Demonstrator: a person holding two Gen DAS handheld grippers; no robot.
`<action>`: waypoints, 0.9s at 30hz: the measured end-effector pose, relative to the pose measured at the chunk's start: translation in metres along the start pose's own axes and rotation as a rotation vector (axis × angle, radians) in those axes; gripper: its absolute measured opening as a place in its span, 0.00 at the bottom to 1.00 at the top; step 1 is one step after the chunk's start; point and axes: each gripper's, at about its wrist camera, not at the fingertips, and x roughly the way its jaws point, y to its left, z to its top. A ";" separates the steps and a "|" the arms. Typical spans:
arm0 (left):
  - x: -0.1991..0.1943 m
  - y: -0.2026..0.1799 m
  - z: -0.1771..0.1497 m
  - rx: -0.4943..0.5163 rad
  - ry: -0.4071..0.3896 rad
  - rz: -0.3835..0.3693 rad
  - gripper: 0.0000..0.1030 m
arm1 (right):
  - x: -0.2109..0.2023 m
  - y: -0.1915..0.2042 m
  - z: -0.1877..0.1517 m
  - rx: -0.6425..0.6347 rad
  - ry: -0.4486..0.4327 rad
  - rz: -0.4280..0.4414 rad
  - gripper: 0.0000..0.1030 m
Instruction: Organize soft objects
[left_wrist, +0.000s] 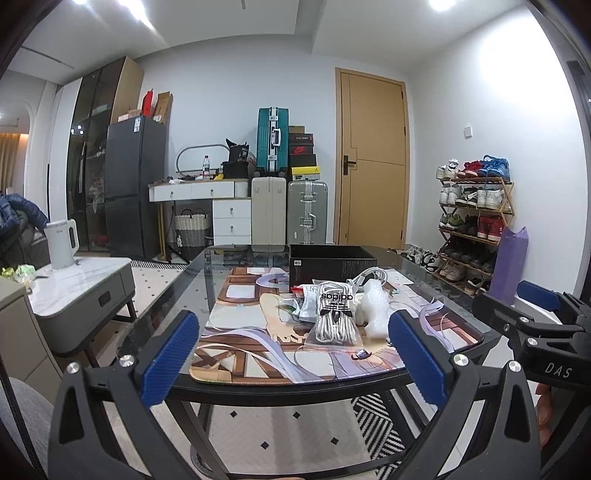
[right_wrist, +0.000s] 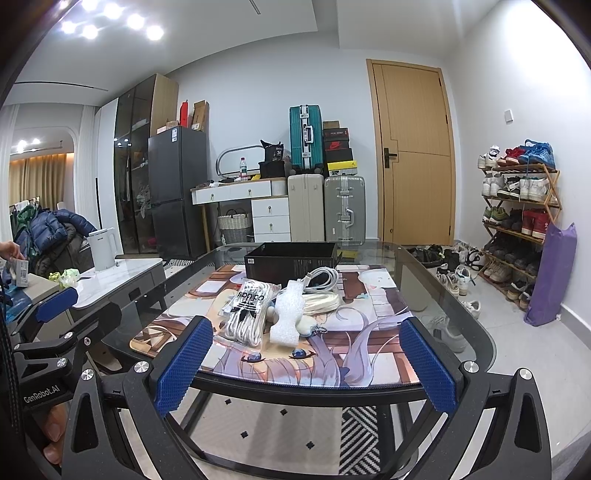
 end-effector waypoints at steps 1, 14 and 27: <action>0.001 0.001 0.000 -0.007 0.005 -0.012 1.00 | 0.000 0.000 0.000 0.001 0.000 0.001 1.00; 0.002 0.004 0.006 -0.056 0.039 -0.039 1.00 | -0.001 -0.001 0.001 0.012 -0.006 -0.008 1.00; 0.042 -0.011 0.024 0.076 0.261 -0.049 1.00 | 0.024 -0.003 0.046 0.067 0.071 0.041 1.00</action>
